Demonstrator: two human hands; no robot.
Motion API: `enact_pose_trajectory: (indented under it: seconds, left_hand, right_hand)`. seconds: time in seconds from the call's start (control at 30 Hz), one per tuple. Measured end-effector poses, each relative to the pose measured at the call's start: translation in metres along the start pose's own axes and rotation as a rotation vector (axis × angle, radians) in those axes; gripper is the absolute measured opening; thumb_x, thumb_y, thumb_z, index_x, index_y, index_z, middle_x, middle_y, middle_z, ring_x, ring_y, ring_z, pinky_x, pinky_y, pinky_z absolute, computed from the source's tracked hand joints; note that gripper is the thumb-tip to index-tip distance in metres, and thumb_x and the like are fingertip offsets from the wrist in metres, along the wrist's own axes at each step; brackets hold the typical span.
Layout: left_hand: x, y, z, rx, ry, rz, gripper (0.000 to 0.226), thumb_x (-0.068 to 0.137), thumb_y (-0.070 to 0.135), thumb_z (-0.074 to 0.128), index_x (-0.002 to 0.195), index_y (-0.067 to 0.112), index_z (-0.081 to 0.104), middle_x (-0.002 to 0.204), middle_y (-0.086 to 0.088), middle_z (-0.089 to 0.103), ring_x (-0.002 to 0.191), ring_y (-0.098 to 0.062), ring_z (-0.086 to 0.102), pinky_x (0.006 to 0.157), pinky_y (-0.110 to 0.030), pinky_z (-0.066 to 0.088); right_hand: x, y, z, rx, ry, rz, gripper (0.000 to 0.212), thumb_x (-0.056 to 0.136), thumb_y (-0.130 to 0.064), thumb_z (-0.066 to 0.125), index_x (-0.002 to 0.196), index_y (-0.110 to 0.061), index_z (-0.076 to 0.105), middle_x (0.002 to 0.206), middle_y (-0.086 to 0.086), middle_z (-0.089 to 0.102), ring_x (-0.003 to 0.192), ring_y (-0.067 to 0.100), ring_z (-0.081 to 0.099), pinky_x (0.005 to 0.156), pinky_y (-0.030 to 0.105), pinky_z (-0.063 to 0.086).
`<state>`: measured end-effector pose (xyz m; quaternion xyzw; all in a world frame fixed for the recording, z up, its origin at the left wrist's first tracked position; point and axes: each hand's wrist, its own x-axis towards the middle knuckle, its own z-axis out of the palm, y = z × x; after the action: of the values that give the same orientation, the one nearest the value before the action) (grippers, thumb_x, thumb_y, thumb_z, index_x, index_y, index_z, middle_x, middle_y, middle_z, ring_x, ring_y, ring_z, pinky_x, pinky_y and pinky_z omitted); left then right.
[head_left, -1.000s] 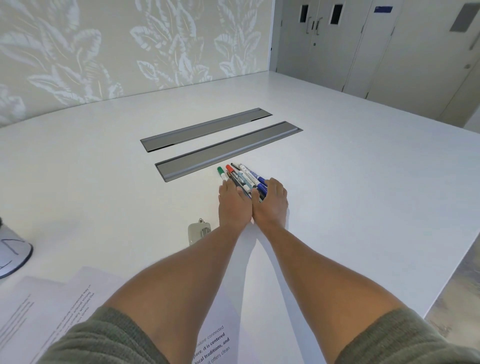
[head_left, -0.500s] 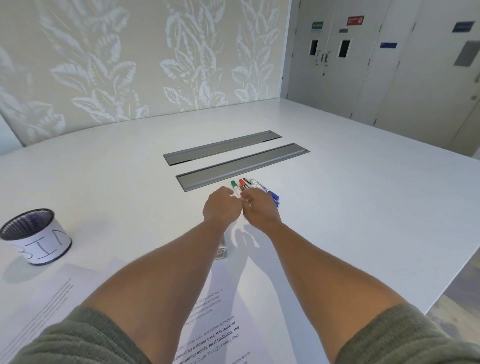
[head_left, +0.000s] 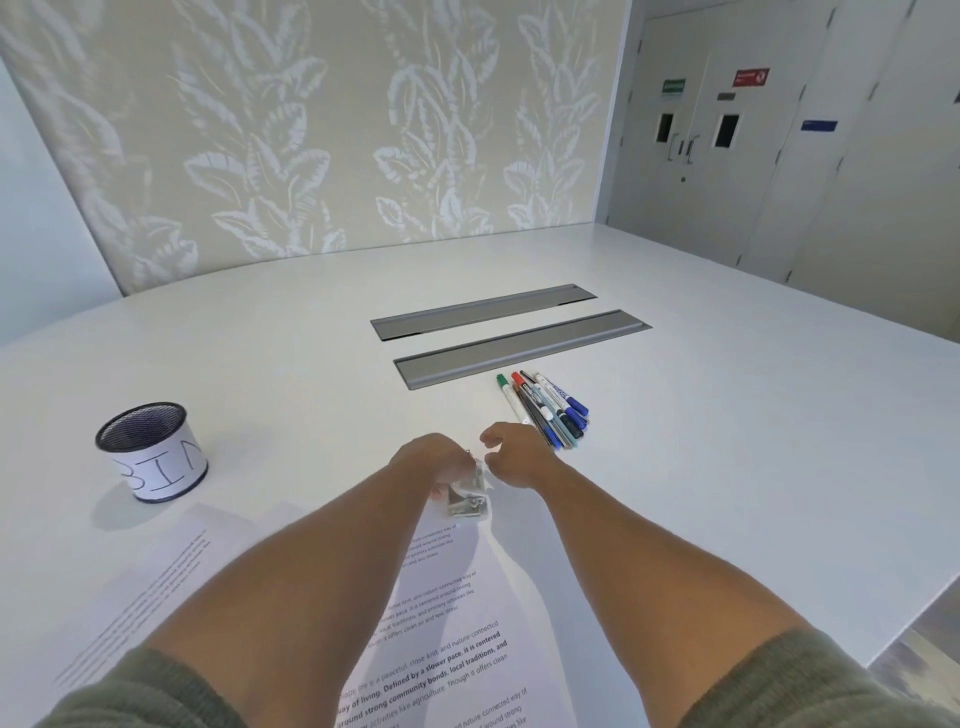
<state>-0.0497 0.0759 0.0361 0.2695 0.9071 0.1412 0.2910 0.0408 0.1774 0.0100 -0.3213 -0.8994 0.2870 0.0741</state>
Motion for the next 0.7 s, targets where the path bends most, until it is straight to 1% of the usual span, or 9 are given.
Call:
enact_pose_trajectory:
  seconds: [0.07, 0.13, 0.2, 0.33, 0.47, 0.57, 0.6, 0.63, 0.7]
  left_hand:
    - [0.000, -0.002, 0.004, -0.014, -0.070, -0.012, 0.023, 0.085, 0.030, 0.063, 0.069, 0.015, 0.057, 0.079, -0.001, 0.065, 0.073, -0.019, 0.063, 0.089, -0.027, 0.053]
    - [0.003, -0.004, 0.007, -0.067, -0.103, -0.028, 0.024, 0.089, 0.024, 0.061, 0.069, 0.014, 0.054, 0.082, -0.002, 0.062, 0.076, -0.019, 0.058, 0.086, -0.024, 0.052]
    - [0.002, -0.005, 0.006, -0.138, -0.122, -0.030, 0.022, 0.092, 0.014, 0.057, 0.071, 0.012, 0.051, 0.076, -0.004, 0.060, 0.074, -0.019, 0.058, 0.078, -0.023, 0.051]
    - [0.002, -0.007, -0.003, -0.104, -0.169, 0.057, 0.021, 0.096, 0.008, 0.050, 0.076, 0.016, 0.050, 0.089, -0.010, 0.063, 0.084, -0.021, 0.059, 0.084, -0.026, 0.048]
    - [0.009, -0.009, -0.023, -0.032, -0.160, 0.141, 0.013, 0.091, 0.009, 0.059, 0.078, 0.009, 0.056, 0.082, -0.011, 0.060, 0.073, -0.020, 0.056, 0.069, -0.021, 0.044]
    - [0.017, -0.017, -0.045, 0.011, -0.023, 0.168, 0.025, 0.092, 0.014, 0.057, 0.068, 0.010, 0.053, 0.064, -0.006, 0.051, 0.044, -0.014, 0.044, 0.041, -0.014, 0.035]
    - [0.019, -0.019, -0.051, -0.033, 0.001, 0.166, 0.021, 0.095, 0.015, 0.055, 0.074, 0.009, 0.055, 0.071, -0.007, 0.054, 0.049, -0.014, 0.047, 0.043, -0.015, 0.041]
    - [0.023, -0.022, -0.057, -0.084, 0.000, 0.162, 0.014, 0.097, 0.015, 0.053, 0.086, 0.009, 0.058, 0.083, -0.008, 0.058, 0.061, -0.017, 0.055, 0.056, -0.020, 0.052]
    - [0.031, -0.030, -0.067, -0.168, 0.025, 0.168, 0.016, 0.100, 0.016, 0.051, 0.109, 0.009, 0.062, 0.102, -0.009, 0.058, 0.086, -0.023, 0.058, 0.084, -0.032, 0.056]
  right_hand:
    - [0.001, -0.001, 0.005, 0.006, 0.002, 0.014, 0.040, 0.090, -0.007, 0.056, 0.129, -0.015, 0.059, 0.132, 0.001, 0.061, 0.121, 0.017, 0.056, 0.095, 0.020, 0.041]
    - [0.001, 0.000, 0.009, 0.022, 0.007, 0.022, 0.040, 0.089, -0.004, 0.057, 0.128, -0.014, 0.060, 0.132, 0.001, 0.061, 0.120, 0.017, 0.056, 0.096, 0.021, 0.043]
    - [0.002, 0.000, 0.010, 0.039, 0.015, 0.021, 0.040, 0.088, -0.003, 0.057, 0.126, -0.013, 0.061, 0.131, 0.002, 0.061, 0.119, 0.017, 0.057, 0.095, 0.022, 0.045]
    - [0.008, -0.004, 0.009, 0.082, 0.027, 0.012, 0.039, 0.088, -0.008, 0.062, 0.125, -0.015, 0.062, 0.128, 0.000, 0.063, 0.113, 0.018, 0.060, 0.094, 0.027, 0.050]
    - [0.018, -0.010, 0.009, 0.144, 0.047, -0.002, 0.036, 0.089, -0.016, 0.063, 0.125, -0.016, 0.063, 0.125, 0.001, 0.065, 0.109, 0.019, 0.063, 0.091, 0.030, 0.053]
    - [0.026, -0.016, 0.010, 0.183, 0.075, -0.009, 0.032, 0.087, -0.017, 0.066, 0.119, -0.016, 0.065, 0.120, 0.001, 0.068, 0.104, 0.017, 0.063, 0.086, 0.026, 0.052]
    - [0.030, -0.019, 0.010, 0.204, 0.082, -0.001, 0.031, 0.085, -0.016, 0.067, 0.116, -0.017, 0.066, 0.117, 0.000, 0.068, 0.102, 0.016, 0.063, 0.083, 0.024, 0.051]
    - [0.033, -0.022, 0.011, 0.228, 0.091, 0.005, 0.029, 0.084, -0.017, 0.069, 0.113, -0.018, 0.067, 0.115, 0.000, 0.069, 0.100, 0.016, 0.063, 0.078, 0.021, 0.049]
    - [0.041, -0.029, 0.014, 0.260, 0.104, 0.012, 0.025, 0.082, -0.019, 0.072, 0.106, -0.020, 0.067, 0.110, -0.002, 0.068, 0.095, 0.015, 0.063, 0.066, 0.018, 0.048]
